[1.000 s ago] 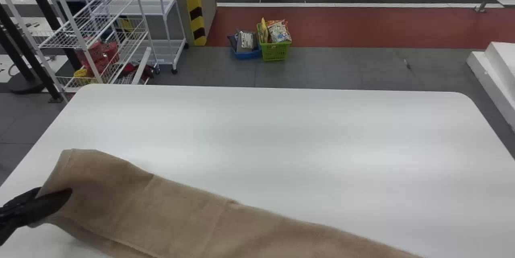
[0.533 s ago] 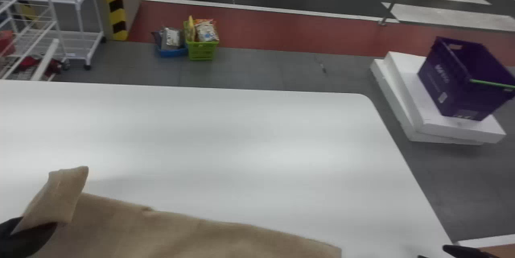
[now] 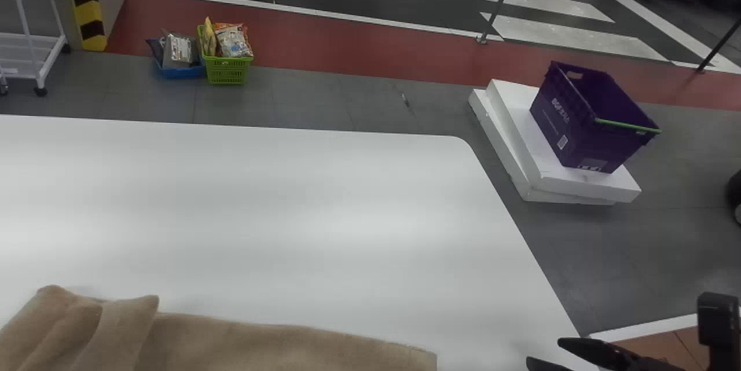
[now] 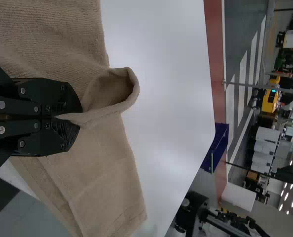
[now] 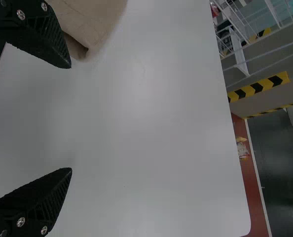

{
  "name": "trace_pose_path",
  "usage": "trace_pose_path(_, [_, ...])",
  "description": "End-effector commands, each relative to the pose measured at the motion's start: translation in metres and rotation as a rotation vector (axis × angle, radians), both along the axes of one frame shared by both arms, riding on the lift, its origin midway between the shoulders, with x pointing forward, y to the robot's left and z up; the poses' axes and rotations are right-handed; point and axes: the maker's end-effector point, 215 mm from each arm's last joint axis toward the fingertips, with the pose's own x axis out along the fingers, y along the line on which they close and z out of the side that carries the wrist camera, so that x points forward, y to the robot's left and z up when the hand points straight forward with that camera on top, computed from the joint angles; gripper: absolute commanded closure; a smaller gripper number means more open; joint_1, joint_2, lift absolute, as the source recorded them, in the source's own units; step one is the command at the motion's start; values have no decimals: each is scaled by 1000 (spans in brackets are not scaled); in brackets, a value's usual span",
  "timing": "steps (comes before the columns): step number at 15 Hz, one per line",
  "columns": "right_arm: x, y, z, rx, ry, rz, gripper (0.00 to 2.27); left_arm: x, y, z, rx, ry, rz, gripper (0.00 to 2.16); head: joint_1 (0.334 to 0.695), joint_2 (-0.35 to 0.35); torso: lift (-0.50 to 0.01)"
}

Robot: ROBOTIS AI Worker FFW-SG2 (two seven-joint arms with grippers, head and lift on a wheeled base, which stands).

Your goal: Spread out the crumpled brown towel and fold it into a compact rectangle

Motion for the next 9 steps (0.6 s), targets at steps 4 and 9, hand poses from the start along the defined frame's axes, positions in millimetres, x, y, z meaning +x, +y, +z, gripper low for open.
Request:
trace_pose_path(4, [0, 0, 0, -5, 5, -1, 63, 1, -61, 5, -45, -14, -41, 1858, 695, -350, -127])
trace_pose_path(9, [-2, -1, -1, -4, 9, -2, 63, -14, -95, -14, -63, 36, -101, 1507, 695, -350, -127])
